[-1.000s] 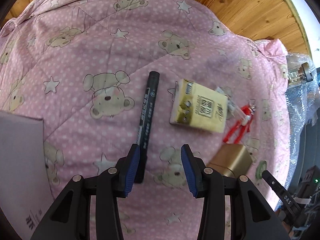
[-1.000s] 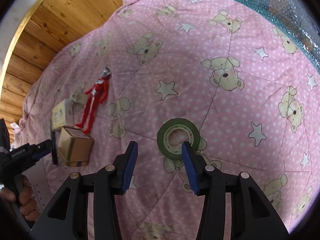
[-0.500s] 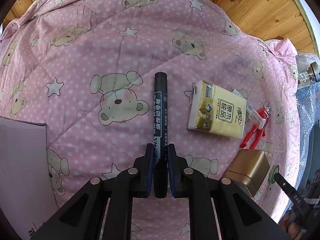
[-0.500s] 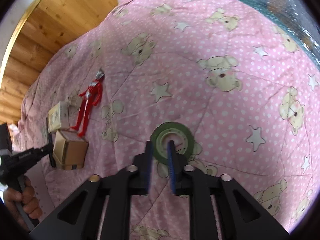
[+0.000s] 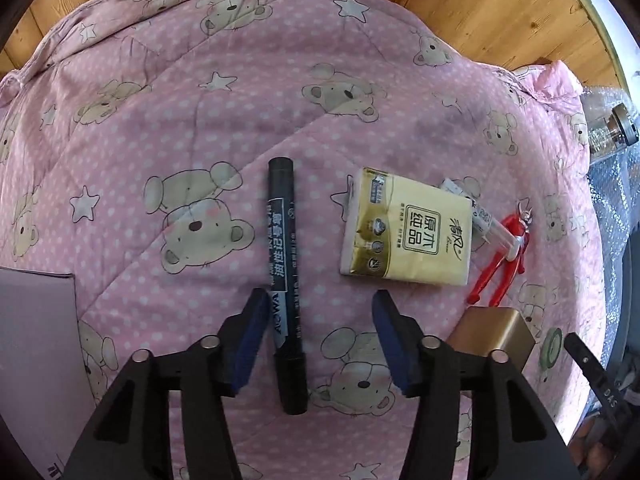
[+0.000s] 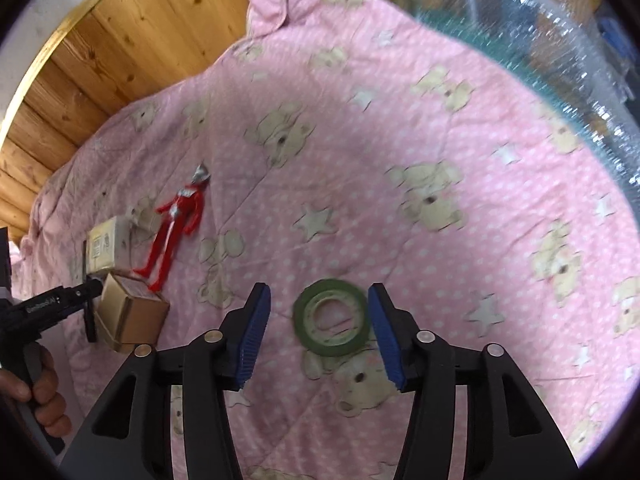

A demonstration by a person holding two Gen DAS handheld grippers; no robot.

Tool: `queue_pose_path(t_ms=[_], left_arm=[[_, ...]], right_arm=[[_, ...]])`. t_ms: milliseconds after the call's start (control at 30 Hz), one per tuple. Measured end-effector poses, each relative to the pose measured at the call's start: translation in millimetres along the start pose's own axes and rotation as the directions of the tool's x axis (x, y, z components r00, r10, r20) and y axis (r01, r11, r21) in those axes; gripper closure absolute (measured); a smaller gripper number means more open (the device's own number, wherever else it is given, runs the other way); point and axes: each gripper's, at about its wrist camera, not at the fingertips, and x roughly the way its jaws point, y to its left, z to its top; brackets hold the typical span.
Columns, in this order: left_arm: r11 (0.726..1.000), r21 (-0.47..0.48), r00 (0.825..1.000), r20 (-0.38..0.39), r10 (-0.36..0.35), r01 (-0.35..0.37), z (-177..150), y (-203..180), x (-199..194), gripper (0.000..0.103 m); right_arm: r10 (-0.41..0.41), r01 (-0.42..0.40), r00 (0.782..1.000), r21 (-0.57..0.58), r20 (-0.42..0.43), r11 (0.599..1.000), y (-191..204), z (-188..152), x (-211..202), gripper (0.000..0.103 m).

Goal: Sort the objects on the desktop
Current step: 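Close left gripper on the black marker while right gripper closes on the green tape roll, then carry the marker in left gripper and tape roll in right gripper over the white box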

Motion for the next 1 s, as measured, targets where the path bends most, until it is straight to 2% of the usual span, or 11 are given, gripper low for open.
queue_pose_path(t_ms=[67, 167, 200, 233, 267, 300, 333, 400, 633, 1000], left_arm=[[1.0, -0.007, 1.0, 0.005, -0.01, 0.01, -3, -2, 0, 0.042], [1.0, -0.006, 1.0, 0.005, -0.003, 0.003, 9, -10, 12, 0.042], [1.0, -0.008, 1.0, 0.003, -0.002, 0.002, 10, -9, 12, 0.042], [1.0, -0.009, 1.0, 0.001, -0.002, 0.002, 11, -9, 13, 0.05], [1.0, -0.02, 1.0, 0.002, 0.004, -0.004, 12, -2, 10, 0.071], [0.999, -0.032, 1.0, 0.003, 0.01, -0.01, 13, 5, 8, 0.082], [0.999, -0.053, 1.0, -0.001, -0.009, 0.009, 13, 12, 7, 0.089], [0.994, -0.096, 0.999, -0.008, -0.047, 0.046, 14, 26, 5, 0.089], [0.994, -0.101, 0.999, 0.01, -0.047, 0.048, 8, 31, -10, 0.089], [0.997, -0.051, 0.998, 0.011, -0.056, 0.057, -19, 12, -40, 0.089]], right_arm=[[-0.002, 0.002, 0.999, -0.009, -0.036, 1.0, -2, 0, 10, 0.043], [-0.008, 0.005, 0.996, -0.037, -0.088, 0.999, -3, -6, 29, 0.044], [-0.033, 0.028, 0.997, -0.066, -0.072, 0.997, 1, -6, 28, 0.05], [-0.062, 0.055, 0.995, -0.091, -0.076, 0.994, 5, -6, 28, 0.053], [-0.05, 0.044, 0.996, -0.077, -0.076, 0.996, 3, -6, 26, 0.053], [-0.042, 0.037, 0.996, -0.064, -0.078, 0.997, 1, -6, 26, 0.053], [-0.036, 0.032, 0.996, -0.048, -0.079, 0.998, -1, -5, 24, 0.053], [-0.026, 0.023, 0.997, -0.033, -0.079, 0.999, -4, -6, 21, 0.053], [0.027, -0.029, 0.997, -0.017, -0.076, 0.999, 0, -14, 4, 0.053], [0.091, -0.099, 0.99, -0.07, -0.106, 0.993, 34, -36, -9, 0.053]])
